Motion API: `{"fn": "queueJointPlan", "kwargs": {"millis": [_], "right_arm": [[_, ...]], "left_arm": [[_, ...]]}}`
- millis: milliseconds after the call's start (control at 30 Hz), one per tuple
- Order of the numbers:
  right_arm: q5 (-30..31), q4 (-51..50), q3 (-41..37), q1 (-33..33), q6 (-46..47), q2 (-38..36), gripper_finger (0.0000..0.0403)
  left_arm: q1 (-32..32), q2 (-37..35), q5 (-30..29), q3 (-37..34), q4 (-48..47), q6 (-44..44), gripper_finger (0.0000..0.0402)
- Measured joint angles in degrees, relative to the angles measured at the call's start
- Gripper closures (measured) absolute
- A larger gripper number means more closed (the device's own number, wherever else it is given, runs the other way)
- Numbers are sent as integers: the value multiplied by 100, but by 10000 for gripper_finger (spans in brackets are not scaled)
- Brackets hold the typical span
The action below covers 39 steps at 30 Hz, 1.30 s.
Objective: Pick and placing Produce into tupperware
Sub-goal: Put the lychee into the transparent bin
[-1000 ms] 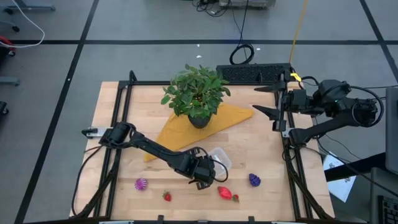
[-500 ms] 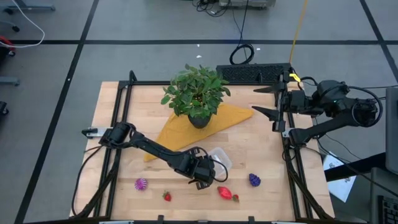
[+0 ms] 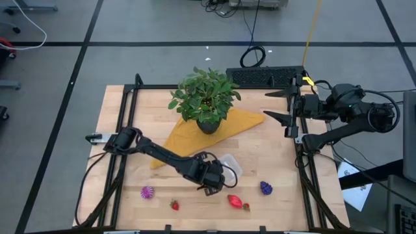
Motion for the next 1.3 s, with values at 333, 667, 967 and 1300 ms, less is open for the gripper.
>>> {"fn": "queueJointPlan", "kwargs": {"millis": [333, 667, 967, 1300], "right_arm": [[-1, 0, 0, 0, 0, 0, 174], [-1, 0, 0, 0, 0, 0, 174], [-1, 0, 0, 0, 0, 0, 174], [-1, 0, 0, 0, 63, 0, 174]], "left_arm": [[18, 0, 31, 0, -17, 2, 277], [33, -2, 33, 0, -17, 26, 277], [49, -2, 33, -2, -19, 26, 277], [49, -2, 35, -2, -19, 112, 277]]}}
